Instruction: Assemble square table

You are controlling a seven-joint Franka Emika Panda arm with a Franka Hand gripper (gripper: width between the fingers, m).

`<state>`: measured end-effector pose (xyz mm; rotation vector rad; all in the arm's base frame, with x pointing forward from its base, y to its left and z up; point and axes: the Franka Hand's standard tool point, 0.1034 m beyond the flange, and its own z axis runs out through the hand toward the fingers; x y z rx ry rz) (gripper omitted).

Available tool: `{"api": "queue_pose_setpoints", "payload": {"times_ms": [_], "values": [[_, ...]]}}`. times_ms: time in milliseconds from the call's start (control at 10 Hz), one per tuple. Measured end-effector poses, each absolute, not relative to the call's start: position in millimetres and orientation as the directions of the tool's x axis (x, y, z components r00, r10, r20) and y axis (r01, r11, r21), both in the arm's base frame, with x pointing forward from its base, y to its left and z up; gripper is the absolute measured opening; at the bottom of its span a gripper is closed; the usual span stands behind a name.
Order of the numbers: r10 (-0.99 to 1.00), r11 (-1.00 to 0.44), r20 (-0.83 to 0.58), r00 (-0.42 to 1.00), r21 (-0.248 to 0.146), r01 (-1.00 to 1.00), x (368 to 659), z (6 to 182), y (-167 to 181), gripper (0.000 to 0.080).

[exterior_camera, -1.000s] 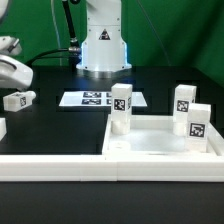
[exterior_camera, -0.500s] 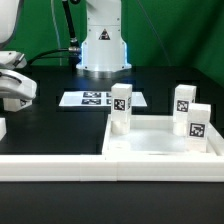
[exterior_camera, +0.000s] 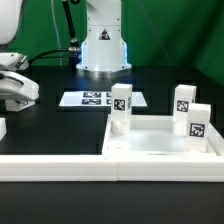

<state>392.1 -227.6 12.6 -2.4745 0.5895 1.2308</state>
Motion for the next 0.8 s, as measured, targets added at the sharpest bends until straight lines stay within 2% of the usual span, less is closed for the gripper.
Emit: {"api": "queue_pose_setpoints", "payload": {"times_ms": [800], "values": [[-0.219,-0.867,-0.808,0.547,-0.096,-0.489,394.0,14.0,-226.6,0.0288]]}}
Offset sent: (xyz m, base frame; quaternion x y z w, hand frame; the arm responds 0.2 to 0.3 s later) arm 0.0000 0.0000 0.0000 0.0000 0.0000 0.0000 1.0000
